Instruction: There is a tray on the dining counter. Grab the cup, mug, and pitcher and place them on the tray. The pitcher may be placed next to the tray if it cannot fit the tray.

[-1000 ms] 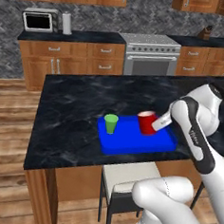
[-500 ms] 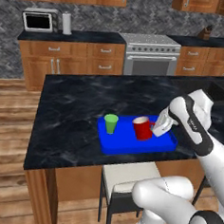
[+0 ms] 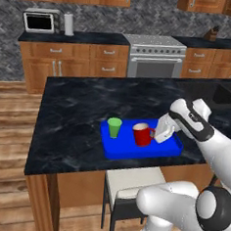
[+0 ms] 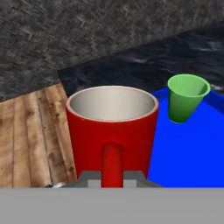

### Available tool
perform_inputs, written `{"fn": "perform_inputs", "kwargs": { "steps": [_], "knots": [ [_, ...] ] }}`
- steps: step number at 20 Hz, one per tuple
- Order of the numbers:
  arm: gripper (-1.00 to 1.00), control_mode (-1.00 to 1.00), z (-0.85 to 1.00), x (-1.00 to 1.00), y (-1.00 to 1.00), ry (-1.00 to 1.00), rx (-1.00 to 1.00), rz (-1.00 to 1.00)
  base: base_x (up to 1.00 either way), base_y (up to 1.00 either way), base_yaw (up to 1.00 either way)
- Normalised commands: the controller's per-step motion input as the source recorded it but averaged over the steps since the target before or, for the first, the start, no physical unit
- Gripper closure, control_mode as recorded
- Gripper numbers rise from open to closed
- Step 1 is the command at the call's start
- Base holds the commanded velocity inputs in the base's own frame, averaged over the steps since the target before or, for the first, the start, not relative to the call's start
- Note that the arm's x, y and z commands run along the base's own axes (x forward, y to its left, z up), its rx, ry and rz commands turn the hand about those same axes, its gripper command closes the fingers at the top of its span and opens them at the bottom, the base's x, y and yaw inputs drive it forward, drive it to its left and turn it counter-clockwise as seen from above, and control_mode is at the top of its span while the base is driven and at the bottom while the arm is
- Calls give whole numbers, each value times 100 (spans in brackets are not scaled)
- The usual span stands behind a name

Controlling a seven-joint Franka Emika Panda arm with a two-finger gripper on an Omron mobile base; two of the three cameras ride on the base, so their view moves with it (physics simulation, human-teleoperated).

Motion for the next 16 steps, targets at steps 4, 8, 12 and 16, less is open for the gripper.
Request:
{"fn": "perform_inputs", "kwargs": {
  "steps": [4, 8, 12, 16],
  "knots": [
    [100, -100, -27, 54, 0, 0, 10, 5, 0, 0, 0],
    [100, -100, -20, 33, 0, 0, 3, 3, 0, 0, 0],
    [100, -100, -16, 17, 14, 0, 0, 2, 0, 0, 0],
    [100, -100, -18, 20, 16, 0, 0, 2, 0, 0, 0]
  ]
}}
